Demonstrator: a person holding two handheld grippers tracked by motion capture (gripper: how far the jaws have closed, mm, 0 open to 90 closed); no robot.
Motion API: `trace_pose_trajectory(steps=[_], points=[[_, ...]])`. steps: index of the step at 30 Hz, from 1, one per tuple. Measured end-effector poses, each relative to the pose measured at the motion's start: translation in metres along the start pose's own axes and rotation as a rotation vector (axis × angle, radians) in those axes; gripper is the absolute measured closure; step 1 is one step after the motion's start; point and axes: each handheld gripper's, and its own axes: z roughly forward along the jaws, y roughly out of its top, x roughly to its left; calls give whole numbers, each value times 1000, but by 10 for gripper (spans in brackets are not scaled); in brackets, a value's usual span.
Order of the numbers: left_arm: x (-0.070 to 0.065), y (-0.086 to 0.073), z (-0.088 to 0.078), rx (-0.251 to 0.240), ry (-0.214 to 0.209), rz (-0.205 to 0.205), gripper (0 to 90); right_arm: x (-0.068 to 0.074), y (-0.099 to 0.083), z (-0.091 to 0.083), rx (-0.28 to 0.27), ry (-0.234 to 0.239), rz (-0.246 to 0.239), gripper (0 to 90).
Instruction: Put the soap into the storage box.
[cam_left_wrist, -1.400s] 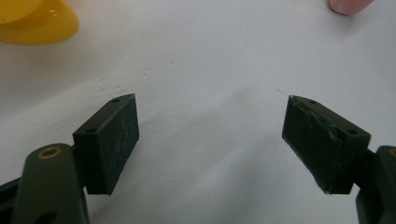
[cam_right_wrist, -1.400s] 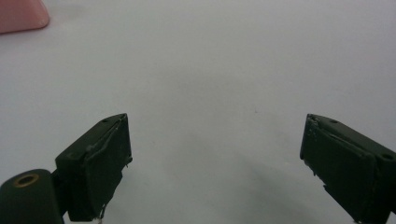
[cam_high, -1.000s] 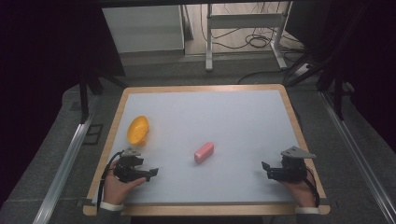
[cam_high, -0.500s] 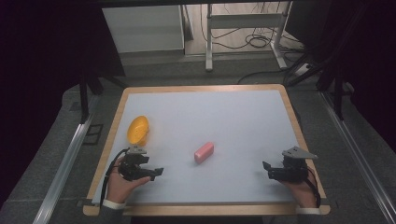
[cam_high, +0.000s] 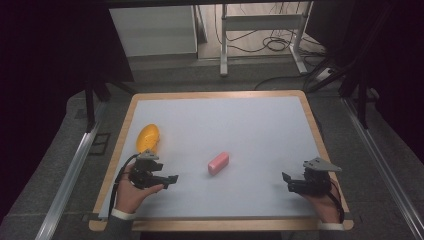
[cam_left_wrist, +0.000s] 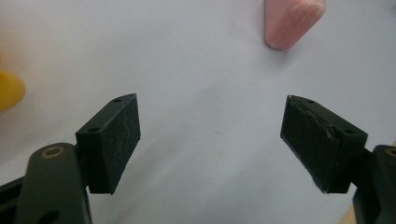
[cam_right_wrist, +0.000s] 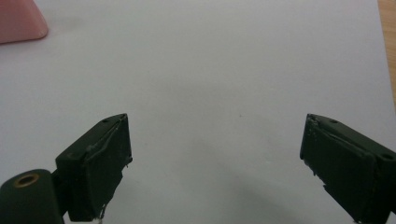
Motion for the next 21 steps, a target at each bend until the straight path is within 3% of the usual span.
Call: trace_pose_trajectory(steps=[21], points=[[-15,25,7,34,-11,58,208,0,-2,2,14,15,-7,84]])
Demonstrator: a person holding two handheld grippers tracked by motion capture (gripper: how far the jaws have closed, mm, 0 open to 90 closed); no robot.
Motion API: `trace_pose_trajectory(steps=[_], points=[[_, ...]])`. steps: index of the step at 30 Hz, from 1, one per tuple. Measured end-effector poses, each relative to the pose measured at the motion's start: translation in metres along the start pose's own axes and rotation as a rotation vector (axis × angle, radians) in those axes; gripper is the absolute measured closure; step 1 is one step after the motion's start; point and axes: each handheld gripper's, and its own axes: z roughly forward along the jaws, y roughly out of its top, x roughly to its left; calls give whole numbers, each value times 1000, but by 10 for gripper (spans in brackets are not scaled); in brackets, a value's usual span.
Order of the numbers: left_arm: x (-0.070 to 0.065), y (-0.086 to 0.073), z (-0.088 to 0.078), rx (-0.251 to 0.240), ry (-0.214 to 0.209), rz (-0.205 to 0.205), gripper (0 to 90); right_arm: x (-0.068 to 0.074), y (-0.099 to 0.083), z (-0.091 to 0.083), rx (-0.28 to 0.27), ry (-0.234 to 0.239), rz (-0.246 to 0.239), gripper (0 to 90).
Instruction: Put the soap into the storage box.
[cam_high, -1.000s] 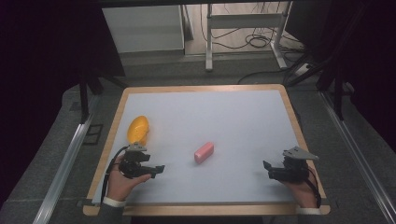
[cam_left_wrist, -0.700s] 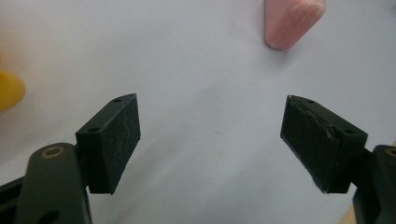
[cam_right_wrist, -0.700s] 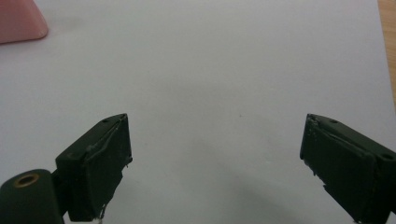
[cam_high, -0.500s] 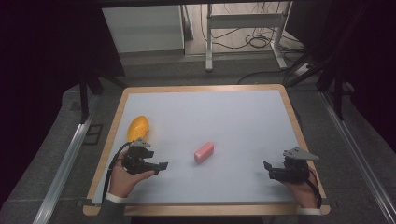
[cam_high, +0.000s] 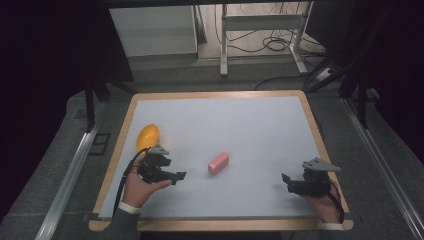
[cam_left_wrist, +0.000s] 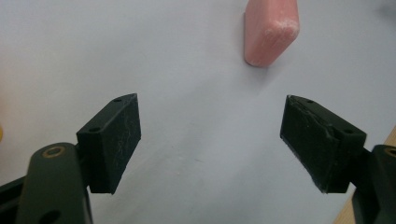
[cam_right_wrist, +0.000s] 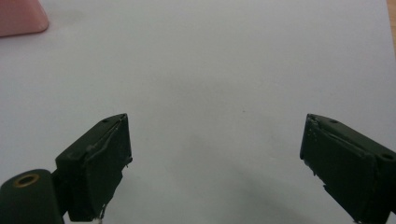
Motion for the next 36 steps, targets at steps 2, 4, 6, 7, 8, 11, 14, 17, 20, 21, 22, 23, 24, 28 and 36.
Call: trace_pose_trajectory(steps=[2,4,6,7,8,11,14,17,20,21,22,23,24,28,36], points=[[-2,3,2,6,0,9,206,0,0,0,4,1,-1,84],[-4,6,3,10,0,18,205,0,0,1,3,0,-2,85],[-5,8,4,14,0,21,204,0,0,1,3,2,-2,84],[-5,8,4,14,0,21,204,0,0,1,3,2,-2,84],[-7,10,5,19,-1,28,204,0,0,1,2,-2,-3,85],[-9,12,7,24,-3,33,204,0,0,0,1,-5,-2,88],[-12,17,10,28,-8,38,203,-1,-1,0,-2,-5,-1,88],[-14,20,13,37,-9,46,203,-1,-1,0,0,-6,-1,88],[-16,22,15,41,-8,53,201,-1,-1,0,3,-4,0,88],[-17,23,16,43,-8,57,201,-1,-1,0,5,-3,-1,88],[-17,24,16,44,-9,59,200,-1,-1,1,4,-2,1,88],[-18,25,17,44,-9,62,201,-1,-1,1,4,-2,-1,88],[-19,26,18,45,-11,64,200,-1,-1,1,6,-2,-1,88],[-22,30,19,48,-13,73,200,-1,-1,1,5,-2,-3,89],[-30,38,25,64,-19,93,200,1,0,0,4,-5,-10,89]])
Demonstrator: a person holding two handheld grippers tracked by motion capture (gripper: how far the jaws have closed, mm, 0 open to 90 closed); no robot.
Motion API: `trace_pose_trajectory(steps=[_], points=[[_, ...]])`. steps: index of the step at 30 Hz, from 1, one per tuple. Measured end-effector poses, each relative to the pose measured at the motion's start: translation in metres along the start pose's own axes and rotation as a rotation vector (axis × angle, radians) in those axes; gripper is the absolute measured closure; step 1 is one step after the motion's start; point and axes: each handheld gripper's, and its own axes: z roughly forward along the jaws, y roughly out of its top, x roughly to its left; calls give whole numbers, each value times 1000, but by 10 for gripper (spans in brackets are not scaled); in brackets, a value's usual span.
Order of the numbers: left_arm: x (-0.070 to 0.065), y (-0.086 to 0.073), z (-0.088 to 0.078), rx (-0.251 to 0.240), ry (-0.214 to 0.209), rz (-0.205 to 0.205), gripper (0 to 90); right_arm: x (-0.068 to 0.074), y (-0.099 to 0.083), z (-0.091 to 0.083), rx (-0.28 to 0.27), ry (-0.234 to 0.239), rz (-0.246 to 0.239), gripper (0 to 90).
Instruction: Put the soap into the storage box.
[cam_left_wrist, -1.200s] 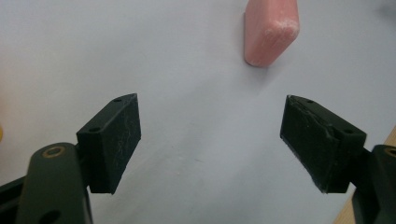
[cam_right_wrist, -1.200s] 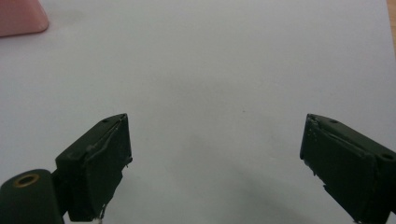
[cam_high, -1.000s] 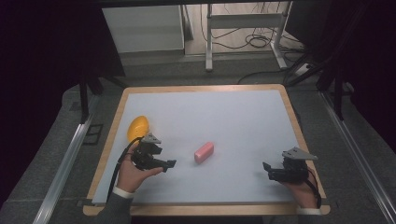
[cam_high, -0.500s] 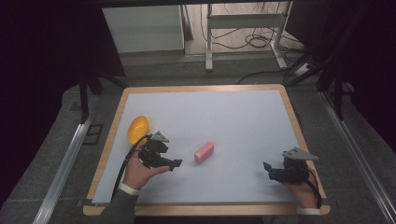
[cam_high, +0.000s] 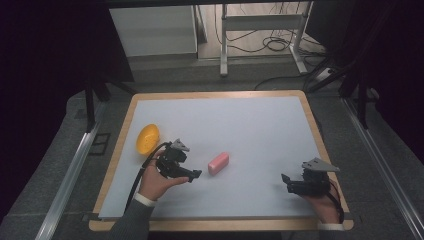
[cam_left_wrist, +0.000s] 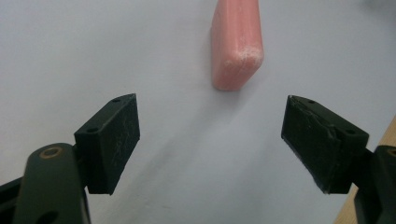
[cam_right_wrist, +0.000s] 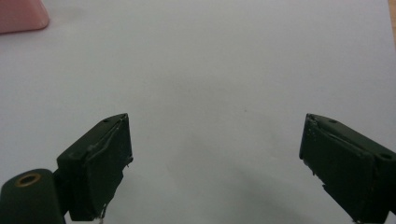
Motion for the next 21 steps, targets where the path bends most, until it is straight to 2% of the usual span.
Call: trace_pose_trajectory(steps=[13,21], points=[[-12,18,19,44,-18,37,203,1,0,1,6,-11,-4,89],[-15,24,28,59,-27,42,203,0,-1,1,6,-13,-7,89]])
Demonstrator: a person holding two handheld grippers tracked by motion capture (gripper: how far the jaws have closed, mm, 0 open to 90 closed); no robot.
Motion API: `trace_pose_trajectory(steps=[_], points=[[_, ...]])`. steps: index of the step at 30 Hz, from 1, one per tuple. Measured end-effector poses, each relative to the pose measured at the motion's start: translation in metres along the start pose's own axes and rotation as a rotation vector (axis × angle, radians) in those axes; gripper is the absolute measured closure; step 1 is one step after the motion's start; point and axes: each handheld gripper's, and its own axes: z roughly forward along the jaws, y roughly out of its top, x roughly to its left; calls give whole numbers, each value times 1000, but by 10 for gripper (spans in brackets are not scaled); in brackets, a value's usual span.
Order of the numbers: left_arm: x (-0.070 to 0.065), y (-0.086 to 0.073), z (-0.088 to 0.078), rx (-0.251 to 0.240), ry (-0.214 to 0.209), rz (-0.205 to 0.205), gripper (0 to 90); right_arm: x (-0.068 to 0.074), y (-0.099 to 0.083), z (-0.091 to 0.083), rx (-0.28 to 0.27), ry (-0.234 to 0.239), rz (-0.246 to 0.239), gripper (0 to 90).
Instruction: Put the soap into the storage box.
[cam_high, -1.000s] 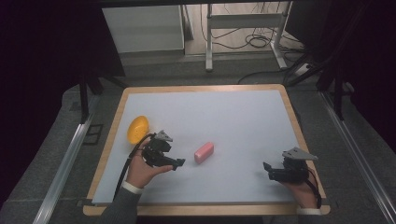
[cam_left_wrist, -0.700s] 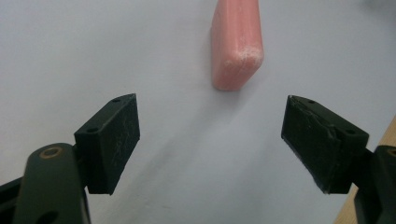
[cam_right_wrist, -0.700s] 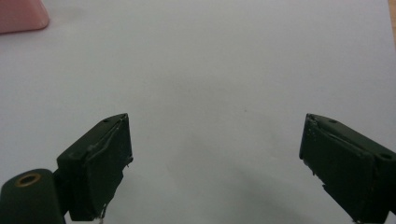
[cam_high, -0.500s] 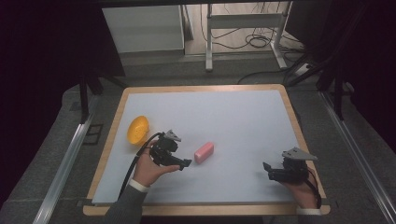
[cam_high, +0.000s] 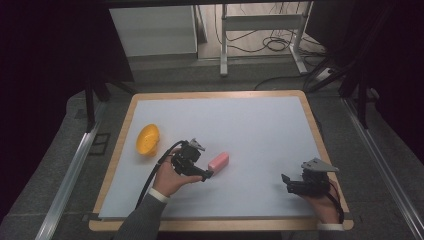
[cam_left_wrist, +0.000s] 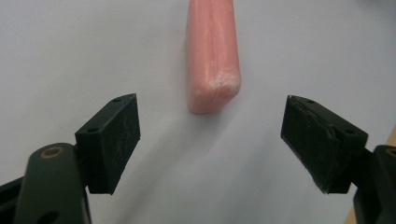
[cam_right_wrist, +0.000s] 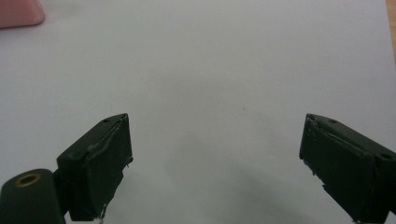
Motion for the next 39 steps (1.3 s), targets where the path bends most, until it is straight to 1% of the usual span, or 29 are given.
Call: trace_pose_trajectory(steps=[2,4,6,13,15,16,19,25,29,33,39], points=[[0,1,2,-8,8,3,205,0,0,0,2,0,3,89],[0,2,3,-9,10,-1,208,-1,-1,0,3,1,3,89],[-1,4,4,-5,7,4,210,-1,-1,0,3,1,3,89],[-1,7,11,16,-1,6,212,-1,-2,1,7,-8,4,89],[-1,8,12,14,-4,3,212,-1,-2,1,7,-8,4,89],[0,10,15,25,-4,1,213,-1,-1,1,7,-6,2,89],[1,11,17,28,-4,-1,213,0,-1,1,7,-5,2,89],[1,18,23,41,-8,-2,217,0,-1,1,4,-4,4,89],[0,22,27,52,-8,7,227,-1,-1,1,3,-4,3,89],[0,26,31,61,-6,9,234,-2,-1,1,5,-11,14,88],[-1,34,36,60,0,12,253,-1,-1,2,6,-10,8,89]])
